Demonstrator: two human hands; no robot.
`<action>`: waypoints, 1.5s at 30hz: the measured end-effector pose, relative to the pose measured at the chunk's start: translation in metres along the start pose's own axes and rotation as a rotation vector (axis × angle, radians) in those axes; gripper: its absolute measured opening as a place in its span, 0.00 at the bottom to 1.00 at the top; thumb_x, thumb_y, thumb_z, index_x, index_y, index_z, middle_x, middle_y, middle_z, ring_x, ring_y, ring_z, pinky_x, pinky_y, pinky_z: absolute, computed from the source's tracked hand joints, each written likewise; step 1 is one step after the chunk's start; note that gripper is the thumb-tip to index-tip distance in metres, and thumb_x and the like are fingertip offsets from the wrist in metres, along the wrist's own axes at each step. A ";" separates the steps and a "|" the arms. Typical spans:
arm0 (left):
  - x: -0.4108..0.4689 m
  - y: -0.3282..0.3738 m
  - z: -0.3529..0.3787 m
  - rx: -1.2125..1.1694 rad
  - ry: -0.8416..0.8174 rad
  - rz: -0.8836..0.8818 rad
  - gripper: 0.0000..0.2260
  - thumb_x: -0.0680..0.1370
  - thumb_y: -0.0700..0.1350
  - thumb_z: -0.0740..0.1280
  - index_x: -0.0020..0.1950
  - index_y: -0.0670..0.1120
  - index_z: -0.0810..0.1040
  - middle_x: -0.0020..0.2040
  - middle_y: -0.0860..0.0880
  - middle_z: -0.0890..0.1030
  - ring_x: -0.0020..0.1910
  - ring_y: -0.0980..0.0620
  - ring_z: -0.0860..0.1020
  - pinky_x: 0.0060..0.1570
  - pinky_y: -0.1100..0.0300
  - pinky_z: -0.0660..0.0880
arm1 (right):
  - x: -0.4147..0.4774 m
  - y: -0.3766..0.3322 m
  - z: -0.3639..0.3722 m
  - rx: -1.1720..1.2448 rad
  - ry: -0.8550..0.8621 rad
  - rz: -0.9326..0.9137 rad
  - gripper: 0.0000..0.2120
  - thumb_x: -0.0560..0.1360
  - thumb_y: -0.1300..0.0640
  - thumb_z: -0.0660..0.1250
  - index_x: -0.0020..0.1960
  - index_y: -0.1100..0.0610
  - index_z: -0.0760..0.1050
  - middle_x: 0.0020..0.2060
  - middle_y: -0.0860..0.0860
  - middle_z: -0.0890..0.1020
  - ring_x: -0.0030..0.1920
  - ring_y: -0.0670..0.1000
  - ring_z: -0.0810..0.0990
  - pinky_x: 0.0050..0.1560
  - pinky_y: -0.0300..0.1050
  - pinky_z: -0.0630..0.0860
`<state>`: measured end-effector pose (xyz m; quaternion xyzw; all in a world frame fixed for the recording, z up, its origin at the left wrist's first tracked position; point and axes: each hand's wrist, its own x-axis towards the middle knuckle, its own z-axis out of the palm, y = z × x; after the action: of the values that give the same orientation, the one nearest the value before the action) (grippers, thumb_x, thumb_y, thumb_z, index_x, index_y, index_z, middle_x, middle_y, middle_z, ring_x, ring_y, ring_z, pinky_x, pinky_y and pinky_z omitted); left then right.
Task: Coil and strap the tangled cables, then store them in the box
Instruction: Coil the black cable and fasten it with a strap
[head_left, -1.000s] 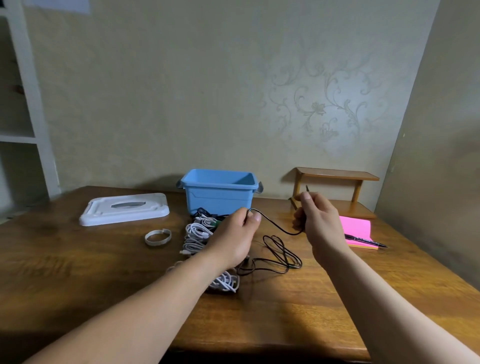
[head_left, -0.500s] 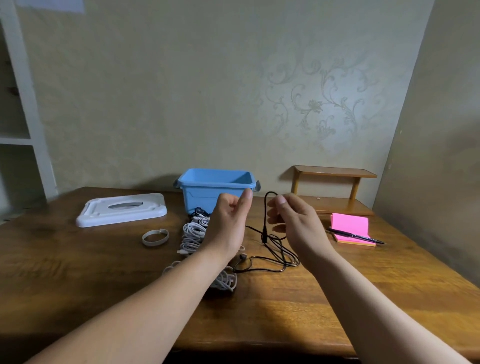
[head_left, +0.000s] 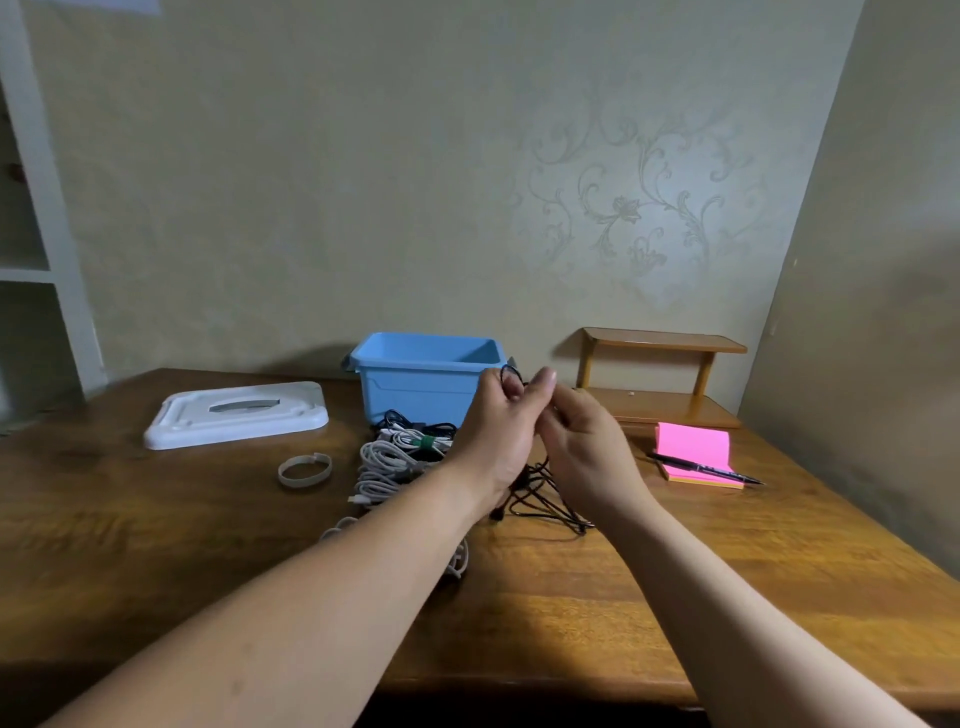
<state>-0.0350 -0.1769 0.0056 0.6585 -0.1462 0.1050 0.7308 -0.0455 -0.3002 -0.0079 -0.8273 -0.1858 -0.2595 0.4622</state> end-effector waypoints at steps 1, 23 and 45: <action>0.003 0.000 0.003 -0.071 0.022 -0.034 0.22 0.75 0.61 0.74 0.54 0.47 0.70 0.51 0.43 0.77 0.53 0.47 0.80 0.64 0.44 0.79 | -0.001 -0.004 -0.001 -0.013 -0.020 -0.021 0.11 0.87 0.53 0.61 0.60 0.46 0.82 0.49 0.47 0.84 0.53 0.50 0.80 0.55 0.58 0.80; 0.011 -0.001 -0.040 -0.089 -0.085 -0.175 0.11 0.89 0.40 0.58 0.57 0.40 0.80 0.46 0.42 0.83 0.41 0.49 0.81 0.44 0.55 0.80 | -0.019 0.030 0.001 0.034 -0.206 0.323 0.08 0.86 0.53 0.64 0.54 0.52 0.81 0.47 0.52 0.87 0.48 0.56 0.86 0.48 0.57 0.84; 0.015 0.010 -0.038 0.344 -0.548 -0.070 0.11 0.87 0.51 0.65 0.50 0.45 0.77 0.34 0.49 0.70 0.35 0.52 0.71 0.37 0.62 0.71 | 0.003 0.022 -0.058 0.132 -0.376 0.279 0.11 0.84 0.48 0.68 0.57 0.54 0.83 0.47 0.50 0.88 0.51 0.46 0.86 0.60 0.47 0.77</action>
<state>-0.0219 -0.1386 0.0169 0.7808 -0.2948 -0.0778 0.5454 -0.0464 -0.3606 0.0047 -0.8469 -0.1689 -0.0218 0.5038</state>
